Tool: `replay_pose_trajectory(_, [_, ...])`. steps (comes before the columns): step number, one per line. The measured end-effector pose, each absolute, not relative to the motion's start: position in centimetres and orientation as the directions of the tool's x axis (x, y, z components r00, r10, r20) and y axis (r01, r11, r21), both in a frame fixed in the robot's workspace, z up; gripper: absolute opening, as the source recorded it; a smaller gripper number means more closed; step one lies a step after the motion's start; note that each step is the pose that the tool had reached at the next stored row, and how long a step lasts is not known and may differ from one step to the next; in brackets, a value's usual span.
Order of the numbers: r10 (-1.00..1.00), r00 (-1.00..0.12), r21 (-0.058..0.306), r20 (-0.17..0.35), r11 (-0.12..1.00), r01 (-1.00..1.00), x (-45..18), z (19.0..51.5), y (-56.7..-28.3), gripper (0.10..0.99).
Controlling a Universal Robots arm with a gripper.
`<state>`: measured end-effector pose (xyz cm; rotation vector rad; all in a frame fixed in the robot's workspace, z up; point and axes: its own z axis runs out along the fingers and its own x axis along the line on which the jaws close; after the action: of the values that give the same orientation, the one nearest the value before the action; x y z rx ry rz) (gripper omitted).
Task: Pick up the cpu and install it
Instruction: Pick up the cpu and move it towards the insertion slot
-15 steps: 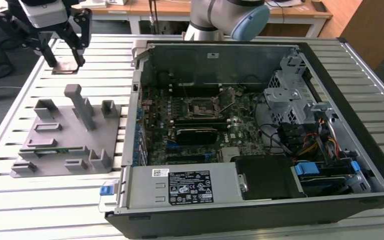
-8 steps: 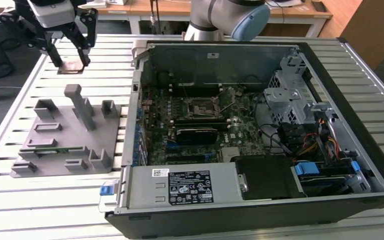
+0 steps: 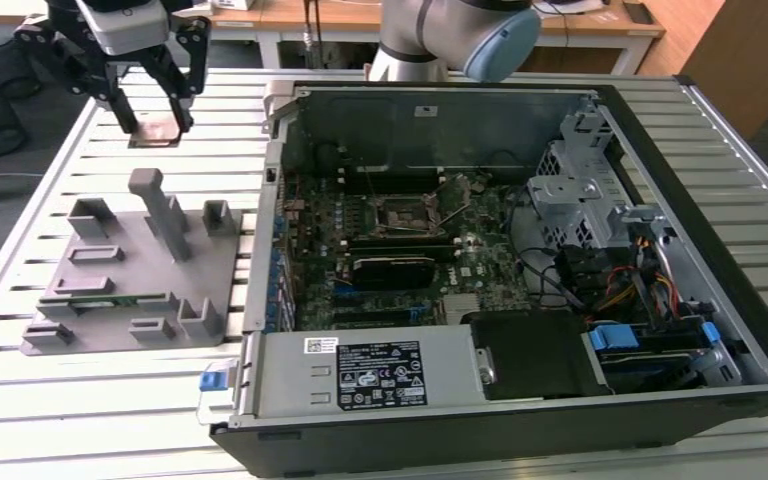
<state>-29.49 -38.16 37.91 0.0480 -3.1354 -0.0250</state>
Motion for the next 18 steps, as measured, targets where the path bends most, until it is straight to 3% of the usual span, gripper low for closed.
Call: replay_pose_trajectory(18, [-0.031, -1.0, 0.016, 0.006, 0.999, -0.031, -26.9, 37.9, -37.9, 0.533])
